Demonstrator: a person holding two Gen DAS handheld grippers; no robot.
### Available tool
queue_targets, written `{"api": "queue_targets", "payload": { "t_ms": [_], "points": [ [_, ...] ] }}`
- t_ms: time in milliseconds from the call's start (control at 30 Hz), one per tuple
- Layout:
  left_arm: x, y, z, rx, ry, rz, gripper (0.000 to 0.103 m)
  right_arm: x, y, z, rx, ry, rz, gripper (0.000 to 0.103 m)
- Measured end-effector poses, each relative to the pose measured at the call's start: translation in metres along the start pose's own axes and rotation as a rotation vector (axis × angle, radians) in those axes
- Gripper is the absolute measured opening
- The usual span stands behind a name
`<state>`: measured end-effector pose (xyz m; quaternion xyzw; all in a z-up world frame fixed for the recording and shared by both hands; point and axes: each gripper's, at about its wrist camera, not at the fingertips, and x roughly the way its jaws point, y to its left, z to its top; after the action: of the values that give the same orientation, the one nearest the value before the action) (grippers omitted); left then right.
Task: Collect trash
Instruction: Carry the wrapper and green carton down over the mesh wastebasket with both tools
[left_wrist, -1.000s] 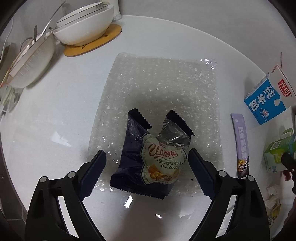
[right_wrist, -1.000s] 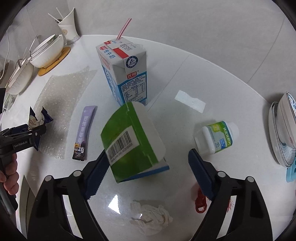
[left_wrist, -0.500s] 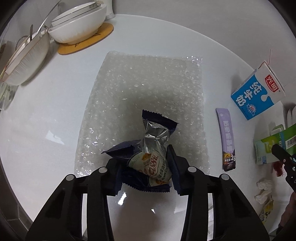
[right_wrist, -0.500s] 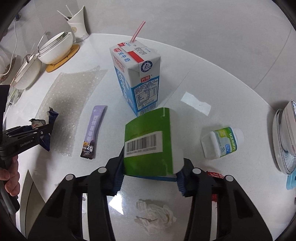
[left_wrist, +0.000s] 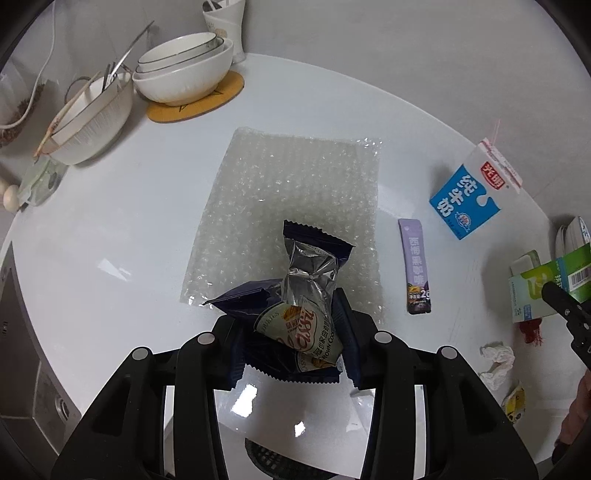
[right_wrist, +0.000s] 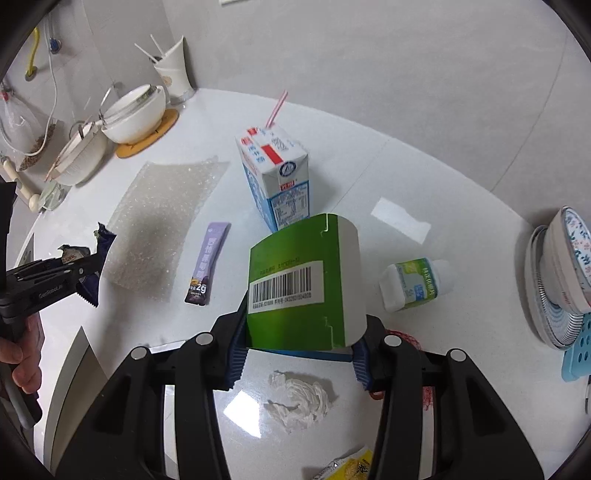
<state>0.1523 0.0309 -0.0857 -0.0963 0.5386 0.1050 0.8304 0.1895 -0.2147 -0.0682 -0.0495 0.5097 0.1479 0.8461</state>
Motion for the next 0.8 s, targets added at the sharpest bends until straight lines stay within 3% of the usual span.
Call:
{"api": "queue_targets", "payload": {
  "t_ms": [367, 800],
  "points": [
    [-0.054, -0.021, -0.043, 0.129, -0.064, -0.096, 0.041, -0.058, 0.015, -0.038, 0.085, -0.078, -0.069, 0.044],
    [-0.108, -0.022, -0.078, 0.174, -0.126, -0.163, 0.041, -0.109, 0.050, -0.081, 0.097, -0.115, -0.092, 0.044]
  ]
}}
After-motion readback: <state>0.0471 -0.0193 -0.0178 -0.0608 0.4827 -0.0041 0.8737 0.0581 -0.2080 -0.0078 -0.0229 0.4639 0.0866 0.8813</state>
